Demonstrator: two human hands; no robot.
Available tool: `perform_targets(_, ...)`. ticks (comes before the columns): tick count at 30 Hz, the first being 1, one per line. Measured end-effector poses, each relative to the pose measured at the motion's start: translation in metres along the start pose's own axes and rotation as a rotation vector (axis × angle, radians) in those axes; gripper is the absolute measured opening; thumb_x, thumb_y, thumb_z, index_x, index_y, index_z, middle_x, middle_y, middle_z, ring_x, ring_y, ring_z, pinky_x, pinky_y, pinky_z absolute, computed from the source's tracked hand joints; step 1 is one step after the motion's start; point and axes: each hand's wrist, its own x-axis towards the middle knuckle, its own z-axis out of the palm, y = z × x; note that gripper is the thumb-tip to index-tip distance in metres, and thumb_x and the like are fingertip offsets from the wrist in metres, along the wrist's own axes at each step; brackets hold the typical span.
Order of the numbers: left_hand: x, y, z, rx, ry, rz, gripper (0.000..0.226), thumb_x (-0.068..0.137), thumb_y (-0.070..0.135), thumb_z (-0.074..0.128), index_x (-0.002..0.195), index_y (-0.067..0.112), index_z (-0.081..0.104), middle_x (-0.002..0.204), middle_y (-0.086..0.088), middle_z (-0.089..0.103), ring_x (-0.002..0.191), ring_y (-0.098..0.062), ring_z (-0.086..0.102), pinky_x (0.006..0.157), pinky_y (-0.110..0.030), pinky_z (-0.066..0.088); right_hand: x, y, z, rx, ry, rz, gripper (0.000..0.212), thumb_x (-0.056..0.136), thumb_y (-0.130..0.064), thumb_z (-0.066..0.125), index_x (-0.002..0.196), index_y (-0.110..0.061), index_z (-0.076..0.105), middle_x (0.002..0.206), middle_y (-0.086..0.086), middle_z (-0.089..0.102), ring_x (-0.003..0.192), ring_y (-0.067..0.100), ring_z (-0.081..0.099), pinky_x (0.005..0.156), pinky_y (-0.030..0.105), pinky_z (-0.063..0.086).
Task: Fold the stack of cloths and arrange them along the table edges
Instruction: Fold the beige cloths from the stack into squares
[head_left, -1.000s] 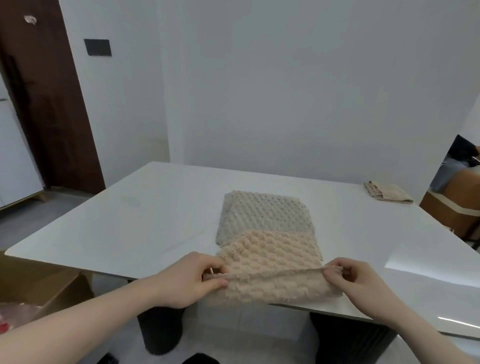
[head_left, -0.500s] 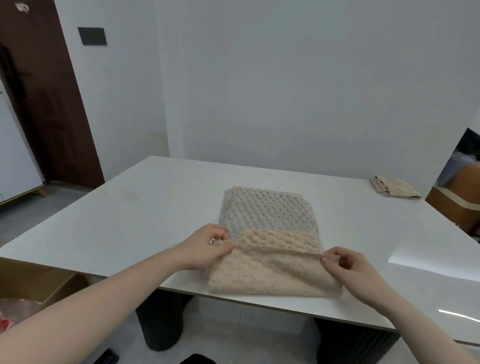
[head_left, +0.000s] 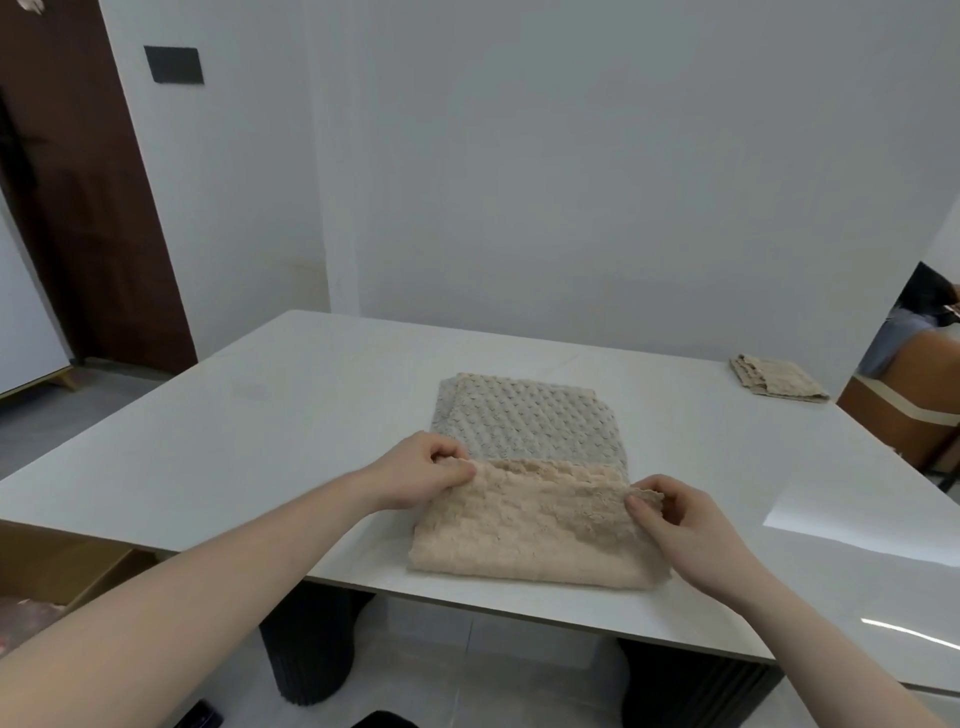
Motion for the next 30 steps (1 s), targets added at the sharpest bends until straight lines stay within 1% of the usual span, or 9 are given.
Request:
perform_targets(2,0.005,-0.005,-0.003,0.046,0.089,-0.02,0.022,0.093,0.036,0.07,0.085,0.017,0.075,0.075,0.002,0.065,0.063,-0.007,0.053,0.064,-0.024,0.045,0.008,-0.003,0.004,-0.024,0.047,0.008,0.013,0.098,-0.026,0.067,0.085,-0.025,0.072,0.067,0.0,0.065,0.059,0.009,0.051,0.065,0.032,0.043)
perform_targets(5,0.009,-0.013,-0.003,0.104,0.153,-0.039,0.02,0.093,0.04,0.069,0.083,0.024,0.075,0.087,0.003,0.073,0.07,-0.007,0.06,0.071,-0.027,0.049,0.026,-0.005,0.011,-0.07,0.104,0.036,0.014,0.097,-0.026,0.066,0.084,-0.025,0.07,0.067,-0.009,0.064,0.055,0.007,0.05,0.06,0.027,0.042)
perform_targets(10,0.011,-0.025,0.007,0.17,0.203,-0.093,0.017,0.092,0.039,0.068,0.081,0.027,0.069,0.085,0.007,0.071,0.079,-0.013,0.063,0.08,-0.033,0.053,0.054,-0.001,0.023,-0.199,0.163,0.085,0.006,0.096,-0.029,0.066,0.09,-0.027,0.068,0.09,-0.01,0.068,0.087,0.019,0.062,0.074,0.031,0.043)
perform_targets(14,0.011,-0.029,0.014,0.175,0.233,-0.118,0.007,0.09,0.033,0.068,0.09,0.028,0.064,0.09,0.01,0.068,0.083,-0.012,0.062,0.08,-0.033,0.052,0.069,0.004,0.031,-0.3,0.171,0.167,0.01,0.093,-0.035,0.066,0.098,-0.027,0.068,0.097,-0.004,0.07,0.091,0.022,0.063,0.079,0.034,0.048)
perform_targets(16,0.012,-0.032,0.016,0.128,0.242,-0.132,0.01,0.089,0.032,0.068,0.095,0.029,0.061,0.095,0.01,0.067,0.087,-0.014,0.062,0.081,-0.033,0.051,0.072,0.006,0.033,-0.321,0.168,0.202,0.016,0.092,-0.036,0.067,0.105,-0.027,0.069,0.102,-0.001,0.07,0.094,0.022,0.063,0.085,0.036,0.051)
perform_targets(21,0.01,-0.043,0.019,-0.066,0.279,-0.168,0.028,0.088,0.035,0.071,0.113,0.029,0.059,0.101,0.004,0.064,0.087,-0.011,0.062,0.072,-0.027,0.046,0.071,0.005,0.036,-0.362,0.081,0.249,0.047,0.093,-0.05,0.065,0.129,-0.02,0.067,0.13,0.006,0.065,0.123,0.025,0.06,0.103,0.037,0.046)
perform_targets(24,0.005,-0.049,0.023,-0.009,0.31,-0.11,0.019,0.087,0.027,0.065,0.105,0.033,0.066,0.099,0.012,0.069,0.089,-0.007,0.064,0.077,-0.025,0.05,0.071,0.005,0.034,-0.397,0.014,0.271,0.053,0.085,-0.057,0.07,0.127,-0.025,0.065,0.127,0.006,0.058,0.111,0.023,0.061,0.101,0.036,0.047)
perform_targets(27,0.002,-0.051,0.027,0.005,0.329,-0.067,0.016,0.086,0.029,0.066,0.101,0.035,0.069,0.095,0.017,0.071,0.089,-0.001,0.065,0.078,-0.025,0.051,0.074,0.006,0.029,-0.373,-0.007,0.328,0.052,0.072,-0.06,0.074,0.111,-0.028,0.064,0.115,0.002,0.057,0.093,0.015,0.063,0.091,0.035,0.052)
perform_targets(30,0.001,-0.053,0.026,-0.048,0.355,-0.044,0.016,0.085,0.03,0.07,0.101,0.035,0.069,0.095,0.016,0.072,0.086,-0.005,0.066,0.078,-0.029,0.054,0.078,0.007,0.024,-0.315,0.036,0.326,0.034,0.077,-0.044,0.081,0.09,-0.016,0.069,0.095,0.003,0.068,0.085,0.019,0.065,0.075,0.035,0.052)
